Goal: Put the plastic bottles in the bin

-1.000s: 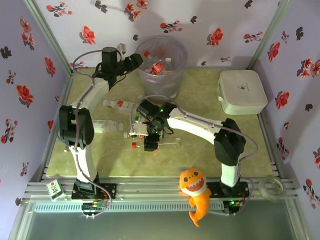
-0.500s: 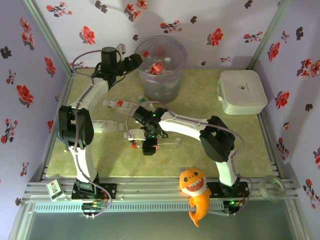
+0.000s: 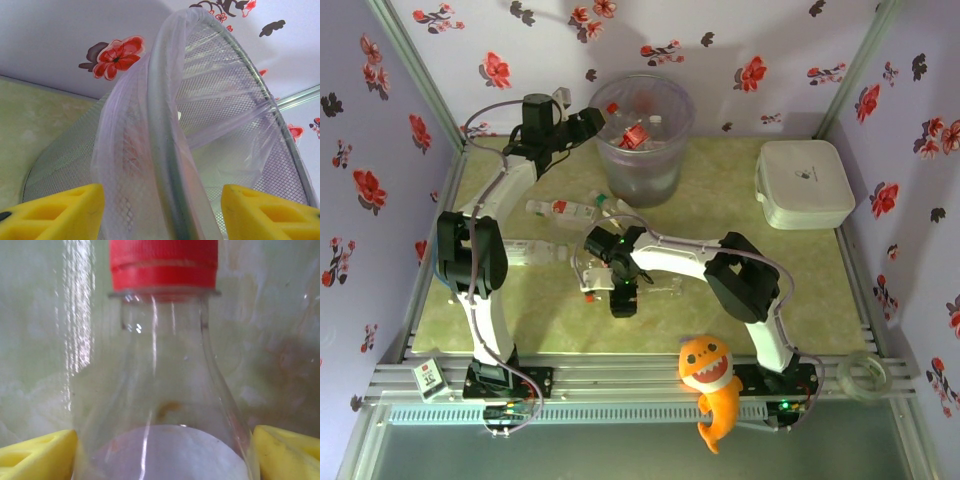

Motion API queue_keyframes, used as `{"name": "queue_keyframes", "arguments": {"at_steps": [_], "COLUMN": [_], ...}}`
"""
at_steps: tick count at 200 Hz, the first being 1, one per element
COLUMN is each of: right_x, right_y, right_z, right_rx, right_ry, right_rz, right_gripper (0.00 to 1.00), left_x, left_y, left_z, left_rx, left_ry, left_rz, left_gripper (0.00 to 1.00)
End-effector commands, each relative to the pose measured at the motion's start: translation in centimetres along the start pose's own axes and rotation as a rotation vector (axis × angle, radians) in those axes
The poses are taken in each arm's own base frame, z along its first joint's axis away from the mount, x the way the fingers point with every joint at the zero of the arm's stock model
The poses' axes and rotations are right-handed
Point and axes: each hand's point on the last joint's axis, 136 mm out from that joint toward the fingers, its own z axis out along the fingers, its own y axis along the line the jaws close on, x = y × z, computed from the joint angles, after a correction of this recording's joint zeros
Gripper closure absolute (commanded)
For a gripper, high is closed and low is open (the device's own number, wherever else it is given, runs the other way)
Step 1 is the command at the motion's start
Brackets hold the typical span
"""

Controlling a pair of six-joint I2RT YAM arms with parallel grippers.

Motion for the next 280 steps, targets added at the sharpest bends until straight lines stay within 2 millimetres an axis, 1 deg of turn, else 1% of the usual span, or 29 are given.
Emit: {"name": "queue_keyframes", "arguments": {"at_steps": [1, 24, 53, 65, 86, 94, 101, 126, 132, 167, 183, 205, 227, 256, 280], "right_x": [1.1, 0.6, -1.0, -1.7, -1.3, -1.1, -1.0, -1.1, -1.2, -0.6, -0.8, -1.3, -1.4, -0.1, 1.0], "right_y": [0.1, -0.1, -0.5, -0.4, -0.4, -0.5, -0.6, -0.7, -0.8, -1.0, -1.2, -1.4, -1.5, -1.9, -3.4], "right_z": [1.0, 1.2, 0.9, 0.9, 1.4, 1.5, 1.2, 0.0, -0.3, -1.3, -2.5, -5.0, -8.6, -14.6, -20.2], "right_rx": [0.011, 0.023, 0.042, 0.035, 0.043, 0.051, 0.060, 0.082, 0.090, 0.121, 0.139, 0.146, 0.142, 0.187, 0.294], "right_ry": [0.054, 0.031, -0.040, -0.067, -0.045, -0.032, -0.030, -0.045, -0.048, -0.030, -0.055, -0.123, -0.219, -0.336, -0.457], "right_rz": [0.014, 0.037, 0.072, 0.080, 0.087, 0.088, 0.092, 0.091, 0.090, 0.083, 0.084, 0.100, 0.123, 0.180, 0.275], "right_gripper": [0.10, 0.12, 0.14, 0.15, 0.18, 0.20, 0.24, 0.27, 0.30, 0.39, 0.42, 0.42, 0.41, 0.43, 0.45], "left_x": [0.8, 0.8, 0.9, 0.9, 0.9, 1.0, 0.9, 1.0, 1.0, 1.1, 1.0, 1.1, 1.0, 1.1, 1.1], "left_y": [1.2, 1.3, 1.3, 1.3, 1.4, 1.4, 1.4, 1.6, 1.6, 1.7, 1.7, 1.8, 1.7, 1.8, 1.8], "left_z": [-0.6, -0.6, -0.5, -0.5, -0.5, -0.5, -0.4, -0.3, -0.3, -0.2, -0.2, -0.2, -0.2, -0.1, 0.0], "left_rx": [-0.036, -0.036, -0.036, -0.035, -0.037, -0.035, -0.035, -0.035, -0.034, -0.033, -0.033, -0.035, -0.032, -0.031, -0.028], "left_ry": [0.037, 0.038, 0.037, 0.036, 0.037, 0.037, 0.036, 0.035, 0.035, 0.036, 0.035, 0.035, 0.034, 0.033, 0.032], "left_rz": [0.006, 0.002, -0.001, -0.002, -0.004, -0.003, -0.004, -0.008, -0.009, -0.011, -0.009, -0.009, -0.008, -0.010, -0.013], "left_gripper": [0.36, 0.36, 0.36, 0.36, 0.36, 0.36, 0.36, 0.36, 0.36, 0.36, 0.36, 0.36, 0.36, 0.36, 0.36]}}
